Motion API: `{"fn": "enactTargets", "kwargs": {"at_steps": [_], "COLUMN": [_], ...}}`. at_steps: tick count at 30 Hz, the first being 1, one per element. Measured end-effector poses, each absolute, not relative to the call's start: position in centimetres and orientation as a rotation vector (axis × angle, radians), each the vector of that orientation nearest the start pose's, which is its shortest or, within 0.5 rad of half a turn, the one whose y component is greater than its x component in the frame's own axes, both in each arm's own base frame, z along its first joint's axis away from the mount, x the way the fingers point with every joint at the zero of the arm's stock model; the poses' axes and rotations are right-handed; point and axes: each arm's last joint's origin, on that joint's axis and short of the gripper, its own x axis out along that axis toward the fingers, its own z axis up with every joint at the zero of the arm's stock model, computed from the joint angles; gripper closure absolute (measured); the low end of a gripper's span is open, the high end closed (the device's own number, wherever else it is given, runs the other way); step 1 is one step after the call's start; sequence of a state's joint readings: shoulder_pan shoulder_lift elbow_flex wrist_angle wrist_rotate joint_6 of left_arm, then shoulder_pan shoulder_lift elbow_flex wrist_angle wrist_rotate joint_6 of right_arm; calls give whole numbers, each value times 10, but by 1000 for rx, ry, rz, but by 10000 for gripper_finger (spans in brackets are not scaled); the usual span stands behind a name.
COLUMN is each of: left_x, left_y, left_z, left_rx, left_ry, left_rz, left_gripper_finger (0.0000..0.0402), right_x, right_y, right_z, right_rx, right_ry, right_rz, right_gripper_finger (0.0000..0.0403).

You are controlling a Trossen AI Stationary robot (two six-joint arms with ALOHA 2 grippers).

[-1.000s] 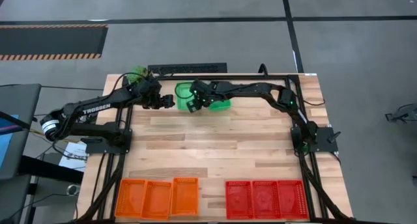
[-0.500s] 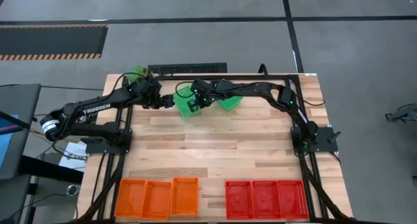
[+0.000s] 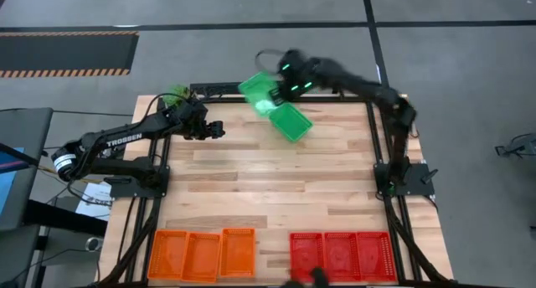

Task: Stack baskets by color
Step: Stack the left green bin on the green bins

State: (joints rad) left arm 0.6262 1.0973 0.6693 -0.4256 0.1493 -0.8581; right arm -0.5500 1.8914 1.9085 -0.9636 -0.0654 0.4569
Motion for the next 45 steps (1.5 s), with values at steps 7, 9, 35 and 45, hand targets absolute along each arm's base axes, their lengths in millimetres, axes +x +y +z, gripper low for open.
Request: {"fn": "enactTargets", "kwargs": {"at_steps": [7,9,35,45], "left_x": [173,174,174,174], "left_y": [120,120,122,122], "left_z": [219,219,220,220], "left_rx": [-1129,-1134,-1142,-1136], "left_ry": [561,556,521,518], "left_rz": [786,788,817,830], "left_gripper_finger": [178,178,178,178], "right_x": [254,238,242,232], "right_y": [-206,-203,-226,-234], "right_z": [368,356,217,221], "right_rx": [597,615,681,682], "right_ry": [834,818,835,818], "right_rz": [-639,-597,-348,-381], "right_gripper_finger": [398,394,385,383]}}
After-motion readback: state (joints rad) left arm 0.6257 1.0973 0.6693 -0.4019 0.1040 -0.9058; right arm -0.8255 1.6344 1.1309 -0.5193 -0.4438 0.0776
